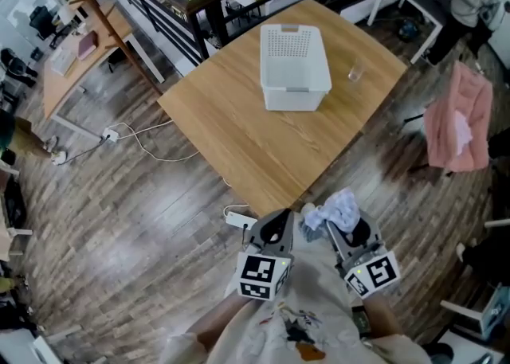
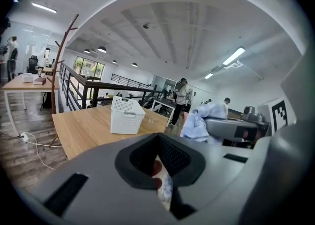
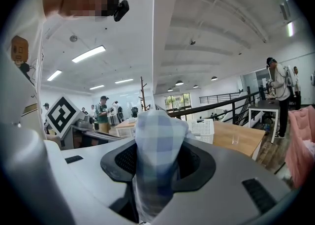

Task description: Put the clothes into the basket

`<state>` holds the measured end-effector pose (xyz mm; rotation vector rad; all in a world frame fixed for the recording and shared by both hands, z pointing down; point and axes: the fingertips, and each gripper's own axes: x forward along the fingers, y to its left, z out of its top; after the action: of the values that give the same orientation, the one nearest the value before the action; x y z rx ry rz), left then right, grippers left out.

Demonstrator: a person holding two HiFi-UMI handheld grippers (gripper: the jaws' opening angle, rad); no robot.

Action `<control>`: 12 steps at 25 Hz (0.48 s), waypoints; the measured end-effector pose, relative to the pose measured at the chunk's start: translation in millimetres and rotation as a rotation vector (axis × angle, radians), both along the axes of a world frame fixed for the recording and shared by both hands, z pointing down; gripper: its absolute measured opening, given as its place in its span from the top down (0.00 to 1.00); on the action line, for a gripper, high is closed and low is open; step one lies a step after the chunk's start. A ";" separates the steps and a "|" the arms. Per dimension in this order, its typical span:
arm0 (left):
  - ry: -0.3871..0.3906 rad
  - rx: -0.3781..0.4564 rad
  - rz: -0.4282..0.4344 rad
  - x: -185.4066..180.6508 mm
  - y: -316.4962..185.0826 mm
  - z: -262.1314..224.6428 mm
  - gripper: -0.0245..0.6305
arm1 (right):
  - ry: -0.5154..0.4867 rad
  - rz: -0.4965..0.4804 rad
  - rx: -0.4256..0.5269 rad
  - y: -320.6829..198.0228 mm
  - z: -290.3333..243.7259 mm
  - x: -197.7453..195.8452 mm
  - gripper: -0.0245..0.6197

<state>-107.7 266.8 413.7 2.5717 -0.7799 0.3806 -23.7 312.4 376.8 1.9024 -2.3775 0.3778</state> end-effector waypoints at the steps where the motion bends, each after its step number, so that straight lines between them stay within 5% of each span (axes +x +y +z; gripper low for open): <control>1: -0.005 0.001 -0.004 0.5 -4.8 1.3 0.96 | 0.000 -0.006 0.001 -5.1 -0.3 1.1 0.69; 12: -0.015 0.023 -0.119 19.1 -82.5 -6.3 0.96 | -0.015 -0.037 -0.005 -76.1 4.1 44.4 0.69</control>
<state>-88.6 184.3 407.4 2.5308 -0.9424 0.3570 20.7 236.3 380.9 1.8570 -2.4154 0.3969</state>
